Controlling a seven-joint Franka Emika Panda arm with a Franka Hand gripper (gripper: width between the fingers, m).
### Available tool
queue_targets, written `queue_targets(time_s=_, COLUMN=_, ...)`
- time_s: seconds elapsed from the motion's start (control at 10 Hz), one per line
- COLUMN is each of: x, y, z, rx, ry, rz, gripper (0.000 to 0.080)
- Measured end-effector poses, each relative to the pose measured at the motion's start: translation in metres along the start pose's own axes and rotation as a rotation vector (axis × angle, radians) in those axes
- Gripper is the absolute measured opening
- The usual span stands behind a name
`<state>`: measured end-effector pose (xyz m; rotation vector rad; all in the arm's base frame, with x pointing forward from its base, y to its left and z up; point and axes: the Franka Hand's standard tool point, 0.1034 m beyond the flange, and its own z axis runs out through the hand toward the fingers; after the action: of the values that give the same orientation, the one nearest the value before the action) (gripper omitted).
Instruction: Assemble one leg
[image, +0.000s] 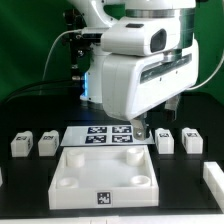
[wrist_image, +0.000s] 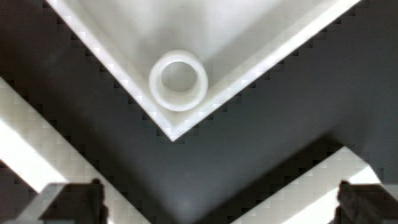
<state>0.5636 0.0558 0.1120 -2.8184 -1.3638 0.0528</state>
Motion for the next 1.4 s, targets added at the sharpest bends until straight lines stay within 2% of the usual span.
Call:
queue_targets(time_s=0.5, x=0.000, y=0.000, z=0.000, rx=0.000, ry=0.000, rz=0.000, gripper=0.0650)
queue_targets(time_s=0.8, x=-0.001, y=0.000, z=0.000, rx=0.000, ry=0.000, rz=-0.092, gripper=0.0650)
queue_targets(time_s=0.9, x=-0.008, y=-0.004, z=-0.004, rx=-0.002, ry=-0.003, rz=-0.251, gripper=0.0650)
queue_targets(time_s=1.0, x=-0.026, y=-0.013, z=-0.004, rx=-0.003, ry=-0.005, rz=-0.397, gripper=0.0650)
queue_targets(time_s=1.1, x=-0.049, y=-0.022, z=0.004, rx=0.012, ry=-0.013, rz=-0.530, gripper=0.0650)
queue_targets(time_s=1.2, x=-0.063, y=-0.025, z=0.011, rx=0.021, ry=-0.015, rz=-0.650, gripper=0.0650)
queue_targets(time_s=1.4, x=-0.100, y=-0.032, z=0.042, rx=0.053, ry=-0.008, rz=-0.838, gripper=0.0650)
